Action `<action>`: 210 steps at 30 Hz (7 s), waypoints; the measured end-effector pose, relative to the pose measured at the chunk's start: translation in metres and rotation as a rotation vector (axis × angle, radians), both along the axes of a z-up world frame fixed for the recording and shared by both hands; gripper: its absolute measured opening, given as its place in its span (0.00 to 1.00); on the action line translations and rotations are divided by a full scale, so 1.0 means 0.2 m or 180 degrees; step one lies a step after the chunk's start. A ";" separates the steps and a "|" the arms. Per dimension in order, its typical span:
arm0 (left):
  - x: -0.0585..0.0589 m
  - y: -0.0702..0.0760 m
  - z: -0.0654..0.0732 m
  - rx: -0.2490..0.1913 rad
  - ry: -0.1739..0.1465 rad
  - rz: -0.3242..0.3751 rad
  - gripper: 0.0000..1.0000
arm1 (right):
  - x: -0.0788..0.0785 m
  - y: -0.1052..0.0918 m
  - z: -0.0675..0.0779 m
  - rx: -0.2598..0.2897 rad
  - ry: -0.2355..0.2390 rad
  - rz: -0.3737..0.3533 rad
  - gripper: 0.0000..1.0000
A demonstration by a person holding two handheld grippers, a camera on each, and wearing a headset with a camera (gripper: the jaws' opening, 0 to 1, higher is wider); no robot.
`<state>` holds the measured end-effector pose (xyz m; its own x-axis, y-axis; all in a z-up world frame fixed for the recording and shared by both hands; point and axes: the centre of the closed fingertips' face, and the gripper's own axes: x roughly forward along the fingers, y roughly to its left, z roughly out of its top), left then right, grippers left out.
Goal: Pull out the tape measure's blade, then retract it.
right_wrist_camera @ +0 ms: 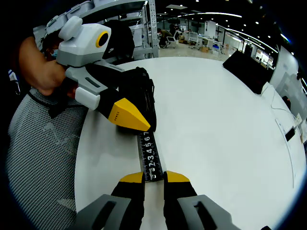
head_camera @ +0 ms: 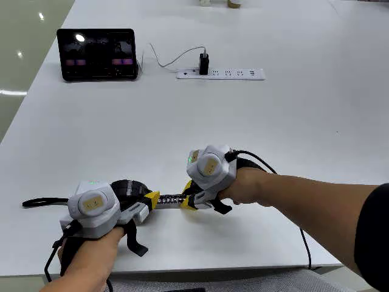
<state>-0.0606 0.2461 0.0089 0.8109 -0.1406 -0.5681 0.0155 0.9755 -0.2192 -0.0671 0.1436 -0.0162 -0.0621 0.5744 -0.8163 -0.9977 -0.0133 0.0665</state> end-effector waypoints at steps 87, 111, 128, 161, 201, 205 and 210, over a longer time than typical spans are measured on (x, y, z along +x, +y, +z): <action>0.00 0.01 0.00 -0.0164 0.0009 0.0056 0.64 | -0.05 0.23 0.01 0.0322 0.0105 -0.0082 0.12; 0.00 0.01 0.00 -0.0166 -0.0009 0.0057 0.65 | -0.05 0.27 0.01 0.0377 0.0129 -0.0114 0.12; 0.00 0.01 0.00 -0.0028 -0.0035 -0.0030 0.66 | -0.05 0.26 0.01 0.0333 0.0086 -0.0216 0.14; -0.08 0.01 0.03 0.0036 0.0189 -0.0828 0.86 | -0.07 -0.10 0.13 0.0510 -0.0017 -0.0590 0.23; -0.26 0.08 0.15 0.0219 0.0313 -0.1820 0.99 | -0.04 -0.83 0.25 0.0615 -0.0087 -0.1433 0.57; -0.26 0.10 0.16 0.0181 0.0311 -0.1804 0.99 | -0.03 -0.89 0.25 0.0594 -0.0095 -0.1500 0.64; -0.27 0.12 0.16 0.0153 0.0326 -0.1800 0.99 | -0.02 -0.98 0.25 0.0576 -0.0107 -0.1570 0.73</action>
